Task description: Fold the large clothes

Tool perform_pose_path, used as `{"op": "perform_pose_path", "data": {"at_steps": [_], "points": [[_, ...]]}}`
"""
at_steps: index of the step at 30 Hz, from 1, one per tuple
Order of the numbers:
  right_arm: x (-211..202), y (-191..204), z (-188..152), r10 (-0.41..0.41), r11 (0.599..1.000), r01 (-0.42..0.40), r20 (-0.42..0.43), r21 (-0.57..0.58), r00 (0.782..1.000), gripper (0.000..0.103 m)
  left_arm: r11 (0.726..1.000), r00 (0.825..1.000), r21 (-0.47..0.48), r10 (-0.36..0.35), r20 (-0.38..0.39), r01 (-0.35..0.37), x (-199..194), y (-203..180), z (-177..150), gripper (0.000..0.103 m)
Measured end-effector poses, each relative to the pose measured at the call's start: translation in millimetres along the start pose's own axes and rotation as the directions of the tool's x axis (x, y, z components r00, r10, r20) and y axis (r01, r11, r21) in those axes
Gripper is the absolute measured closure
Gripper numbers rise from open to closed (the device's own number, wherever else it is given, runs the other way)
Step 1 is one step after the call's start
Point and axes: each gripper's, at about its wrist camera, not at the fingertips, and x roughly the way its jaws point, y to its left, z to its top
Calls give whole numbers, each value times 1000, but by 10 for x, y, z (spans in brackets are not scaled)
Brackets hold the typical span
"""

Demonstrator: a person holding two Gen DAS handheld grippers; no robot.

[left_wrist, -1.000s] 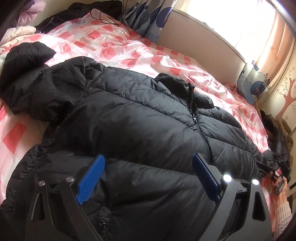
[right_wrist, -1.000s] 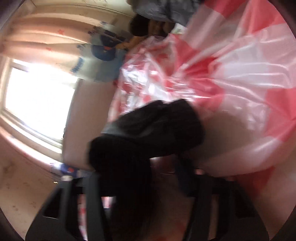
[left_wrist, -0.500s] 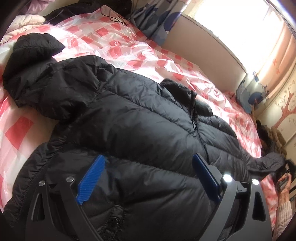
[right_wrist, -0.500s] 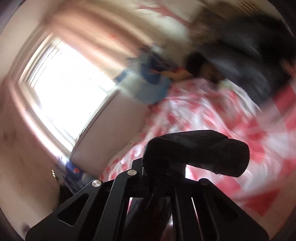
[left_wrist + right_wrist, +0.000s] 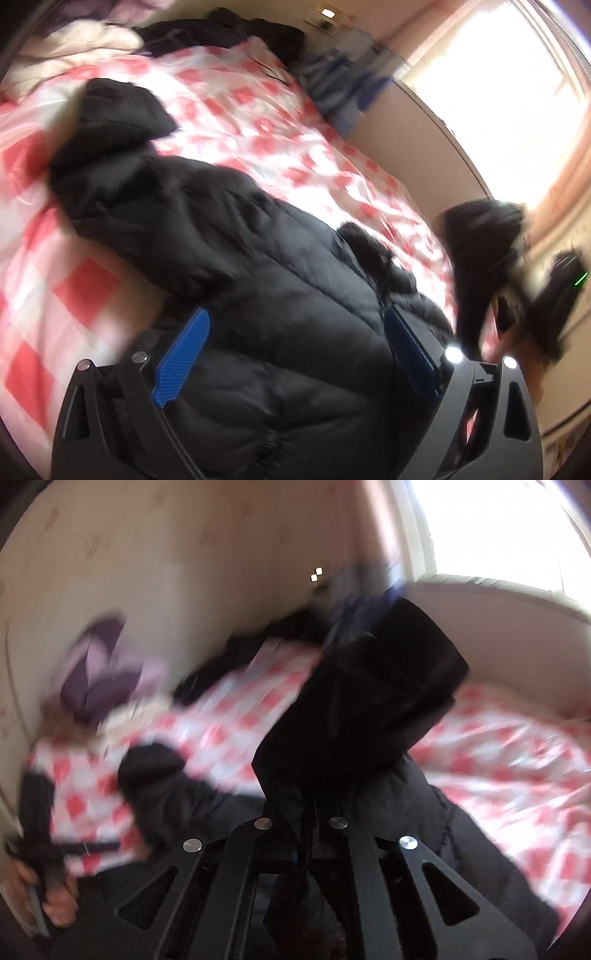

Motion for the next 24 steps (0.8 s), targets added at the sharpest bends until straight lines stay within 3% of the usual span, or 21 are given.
{"op": "perform_pose_path", "data": {"at_steps": [1, 2, 3, 4, 5, 7, 9, 11, 13, 15, 16, 17, 18, 20, 21, 22, 24], "points": [[372, 94, -170, 25, 1000, -25, -108, 1, 994, 98, 1000, 1000, -26, 15, 15, -14, -36, 68, 48, 11], [575, 206, -312, 30, 1000, -31, -180, 0, 983, 89, 999, 999, -45, 29, 25, -28, -62, 121, 88, 11], [865, 271, -525, 36, 999, -37, -302, 2, 953, 77, 997, 999, -58, 45, 30, -43, -80, 172, 125, 10], [1024, 303, -668, 38, 999, -37, -390, 10, 920, 73, 996, 998, -65, 57, 31, -55, -91, 207, 145, 10], [1039, 317, -731, 50, 999, -39, -428, 36, 902, 70, 996, 997, -67, 68, 35, -66, -105, 217, 159, 11], [771, 326, -748, 117, 991, -85, -389, 100, 914, 57, 997, 997, -34, 68, 48, -66, -130, 136, 168, 10], [297, 270, -643, 164, 982, -126, -294, 144, 942, 27, 999, 997, 34, 35, 75, -38, -136, -75, 190, 10], [-299, 136, -551, 137, 982, -116, -147, 147, 980, 21, 992, 996, 121, 12, 89, -23, -47, -412, 242, 8], [-767, -177, -470, 33, 982, -28, -23, 188, 999, 20, 973, 996, 222, -78, 42, 67, 230, -883, 326, 7], [-1021, -551, -502, -165, 948, 157, 4, 277, 986, 20, 949, 996, 302, -90, -27, 94, 608, -1216, 374, 7], [-1094, -820, -595, -276, 899, 266, -22, 347, 961, 20, 943, 997, 327, -49, -58, 66, 856, -1322, 367, 7], [-1109, -957, -664, -313, 872, 303, -38, 383, 949, 20, 944, 996, 330, 1, -89, 29, 1096, -1351, 337, 7], [-1069, -1189, -865, -345, 835, 347, -85, 427, 935, 20, 941, 987, 337, 84, -137, -34, 1399, -1317, 260, 7], [-758, -1473, -1299, -379, 778, 460, -263, 429, 887, 20, 926, 924, 356, 242, -297, -128, 2052, -1040, -29, 8], [-610, -1549, -1496, -344, 782, 457, -317, 423, 883, 20, 907, 917, 398, 266, -298, -133, 2185, -965, -158, 7], [-537, -1580, -1640, -309, 793, 430, -323, 431, 894, 20, 886, 918, 441, 285, -276, -143, 2213, -967, -242, 7], [-546, -1522, -1623, -334, 789, 454, -331, 414, 883, 20, 867, 916, 478, 297, -270, -140, 2082, -1029, -221, 10]]}}
